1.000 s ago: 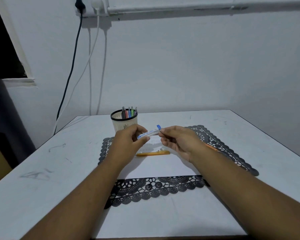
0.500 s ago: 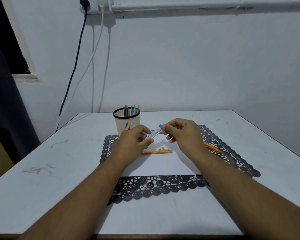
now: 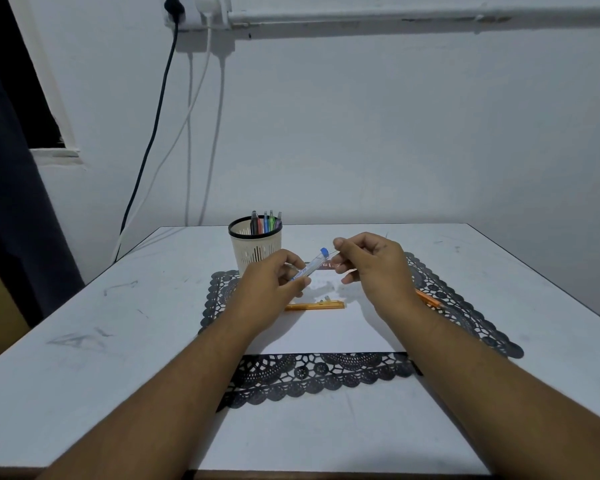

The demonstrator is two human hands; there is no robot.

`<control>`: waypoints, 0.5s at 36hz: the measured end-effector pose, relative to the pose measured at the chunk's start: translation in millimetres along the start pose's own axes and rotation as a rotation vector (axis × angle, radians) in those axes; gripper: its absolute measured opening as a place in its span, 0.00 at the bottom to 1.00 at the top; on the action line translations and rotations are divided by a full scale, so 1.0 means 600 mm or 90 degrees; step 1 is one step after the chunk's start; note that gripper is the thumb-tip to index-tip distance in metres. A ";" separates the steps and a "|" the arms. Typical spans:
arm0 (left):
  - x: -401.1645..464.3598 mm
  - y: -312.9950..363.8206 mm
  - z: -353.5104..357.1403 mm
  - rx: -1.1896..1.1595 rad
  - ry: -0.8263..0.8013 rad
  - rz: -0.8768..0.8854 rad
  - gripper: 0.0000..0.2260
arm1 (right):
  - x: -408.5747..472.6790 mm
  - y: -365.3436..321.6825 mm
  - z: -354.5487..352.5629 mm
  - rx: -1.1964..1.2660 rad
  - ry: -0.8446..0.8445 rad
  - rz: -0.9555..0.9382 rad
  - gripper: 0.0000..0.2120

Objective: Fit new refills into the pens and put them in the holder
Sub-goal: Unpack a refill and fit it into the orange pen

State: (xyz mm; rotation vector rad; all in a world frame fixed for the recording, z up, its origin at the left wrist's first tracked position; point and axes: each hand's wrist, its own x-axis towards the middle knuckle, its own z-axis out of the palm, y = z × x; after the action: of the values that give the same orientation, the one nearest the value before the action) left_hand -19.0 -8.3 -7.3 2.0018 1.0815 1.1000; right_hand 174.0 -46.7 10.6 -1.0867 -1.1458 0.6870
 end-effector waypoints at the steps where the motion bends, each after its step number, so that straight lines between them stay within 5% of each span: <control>1: 0.000 -0.001 0.001 -0.004 -0.003 -0.001 0.06 | 0.000 -0.001 0.000 0.001 0.006 0.004 0.10; 9: -0.001 -0.001 0.004 -0.087 -0.028 -0.005 0.07 | 0.004 -0.005 0.001 0.093 0.012 0.067 0.12; 15: 0.001 0.007 0.013 -0.302 -0.010 -0.023 0.17 | 0.009 -0.002 -0.005 0.235 -0.001 0.161 0.11; 18: 0.002 0.010 0.014 -0.346 -0.014 -0.045 0.13 | 0.010 0.000 -0.012 0.259 0.009 0.194 0.10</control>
State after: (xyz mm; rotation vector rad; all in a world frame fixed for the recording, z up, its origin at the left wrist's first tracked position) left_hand -9.0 -11.2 -6.1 1.5291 0.7313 1.1783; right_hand 182.5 -43.4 12.6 -0.9202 -0.7865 1.0965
